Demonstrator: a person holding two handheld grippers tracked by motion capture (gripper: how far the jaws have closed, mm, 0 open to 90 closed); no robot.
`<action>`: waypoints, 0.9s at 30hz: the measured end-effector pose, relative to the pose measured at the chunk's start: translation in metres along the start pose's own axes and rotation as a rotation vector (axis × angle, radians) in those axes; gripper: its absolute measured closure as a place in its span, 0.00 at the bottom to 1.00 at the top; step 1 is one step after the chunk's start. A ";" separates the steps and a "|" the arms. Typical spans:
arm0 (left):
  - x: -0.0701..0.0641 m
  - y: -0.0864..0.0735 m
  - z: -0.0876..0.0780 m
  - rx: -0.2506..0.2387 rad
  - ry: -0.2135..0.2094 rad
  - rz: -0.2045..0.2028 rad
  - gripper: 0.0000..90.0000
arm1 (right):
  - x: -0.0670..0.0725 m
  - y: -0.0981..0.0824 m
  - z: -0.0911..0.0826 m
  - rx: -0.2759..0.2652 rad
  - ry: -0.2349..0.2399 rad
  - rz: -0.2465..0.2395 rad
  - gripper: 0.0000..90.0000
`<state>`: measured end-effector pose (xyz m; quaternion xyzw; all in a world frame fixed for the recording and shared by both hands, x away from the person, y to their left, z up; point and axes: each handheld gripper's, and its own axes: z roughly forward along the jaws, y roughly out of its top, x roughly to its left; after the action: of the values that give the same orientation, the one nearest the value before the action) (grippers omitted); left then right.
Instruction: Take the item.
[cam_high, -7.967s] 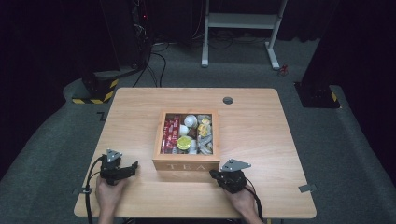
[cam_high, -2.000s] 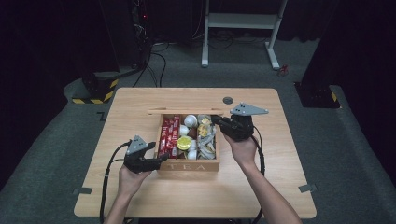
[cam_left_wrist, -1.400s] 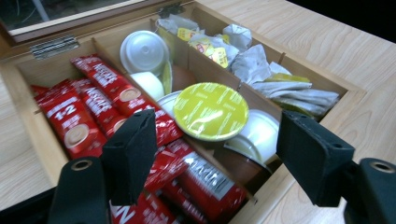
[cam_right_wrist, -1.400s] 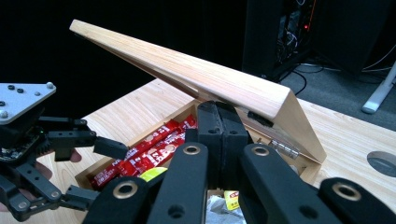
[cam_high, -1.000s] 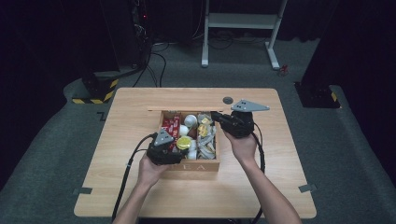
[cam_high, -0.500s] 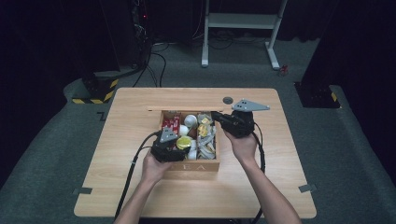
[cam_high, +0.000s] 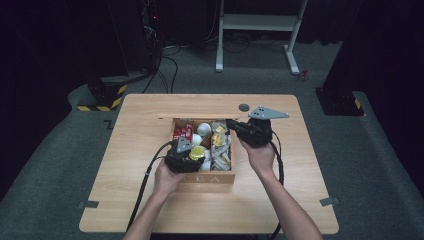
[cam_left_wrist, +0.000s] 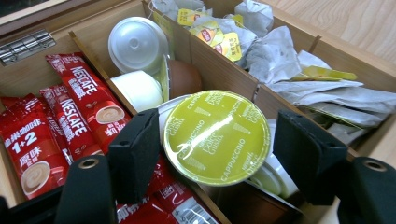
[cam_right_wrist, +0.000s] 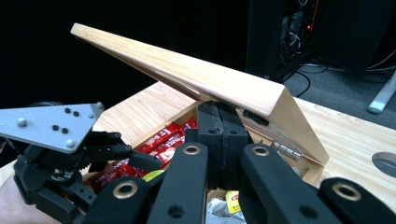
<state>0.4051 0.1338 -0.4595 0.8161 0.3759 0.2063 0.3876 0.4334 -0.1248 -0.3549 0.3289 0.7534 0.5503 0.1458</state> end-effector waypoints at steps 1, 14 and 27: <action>0.000 0.001 0.000 0.001 0.001 -0.001 0.36 | 0.000 0.000 0.000 0.000 0.000 0.001 1.00; -0.007 0.006 0.009 0.042 0.006 0.050 0.42 | 0.001 -0.001 0.000 -0.003 0.003 0.006 1.00; -0.006 0.004 0.009 0.032 -0.020 0.014 0.44 | 0.000 -0.001 0.001 -0.006 0.007 0.004 1.00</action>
<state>0.4084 0.1229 -0.4618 0.8268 0.3695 0.1949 0.3767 0.4331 -0.1242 -0.3562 0.3283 0.7517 0.5539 0.1429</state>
